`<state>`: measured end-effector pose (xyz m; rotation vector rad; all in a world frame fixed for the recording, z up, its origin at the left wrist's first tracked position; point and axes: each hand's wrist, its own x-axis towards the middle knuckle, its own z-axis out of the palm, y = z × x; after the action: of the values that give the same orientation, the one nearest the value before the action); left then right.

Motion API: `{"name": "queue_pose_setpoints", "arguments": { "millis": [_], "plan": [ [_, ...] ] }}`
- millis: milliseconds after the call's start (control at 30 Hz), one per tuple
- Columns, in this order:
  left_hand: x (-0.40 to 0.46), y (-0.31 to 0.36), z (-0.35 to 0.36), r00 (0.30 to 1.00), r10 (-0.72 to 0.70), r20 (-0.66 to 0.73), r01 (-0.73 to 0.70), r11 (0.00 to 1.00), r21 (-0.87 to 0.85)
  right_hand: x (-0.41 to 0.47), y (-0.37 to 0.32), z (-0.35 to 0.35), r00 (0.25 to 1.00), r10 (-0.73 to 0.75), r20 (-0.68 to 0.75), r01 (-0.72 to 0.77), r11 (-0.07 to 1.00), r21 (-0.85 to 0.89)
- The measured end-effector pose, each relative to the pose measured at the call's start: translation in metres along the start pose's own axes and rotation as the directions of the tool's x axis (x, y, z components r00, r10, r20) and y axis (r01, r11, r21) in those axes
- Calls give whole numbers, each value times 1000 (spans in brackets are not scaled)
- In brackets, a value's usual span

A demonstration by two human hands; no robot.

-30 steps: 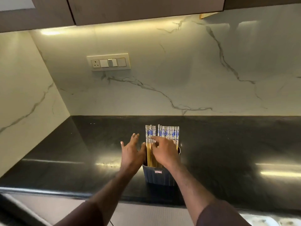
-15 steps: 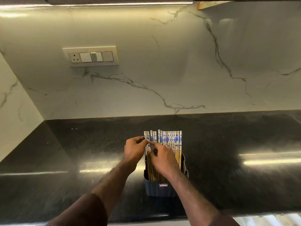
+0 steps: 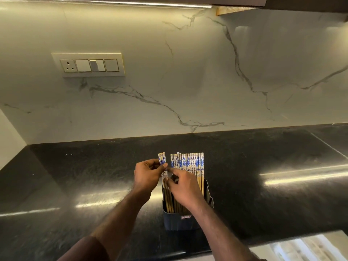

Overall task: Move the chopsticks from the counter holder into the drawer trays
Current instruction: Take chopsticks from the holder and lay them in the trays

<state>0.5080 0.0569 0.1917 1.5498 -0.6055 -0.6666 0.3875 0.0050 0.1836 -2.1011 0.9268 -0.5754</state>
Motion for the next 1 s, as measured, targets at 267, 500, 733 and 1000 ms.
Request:
{"name": "queue_pose_setpoints", "arguments": {
  "millis": [267,500,733,1000],
  "plan": [
    [-15,99,-12,939,305,158,-308,951,-4,-15,-32,-39,996,55,63,-72,945,320],
    [-38,158,6,876,383,295,-342,922,-180,-77,-21,-70,981,98,166,-179,785,593],
    [-80,137,71,893,236,384,-143,956,-257,-154,20,-112,971,214,103,-234,783,577],
    [-159,105,164,851,203,484,-65,956,-287,-256,72,-186,920,388,45,-352,772,529]
  ]
}}
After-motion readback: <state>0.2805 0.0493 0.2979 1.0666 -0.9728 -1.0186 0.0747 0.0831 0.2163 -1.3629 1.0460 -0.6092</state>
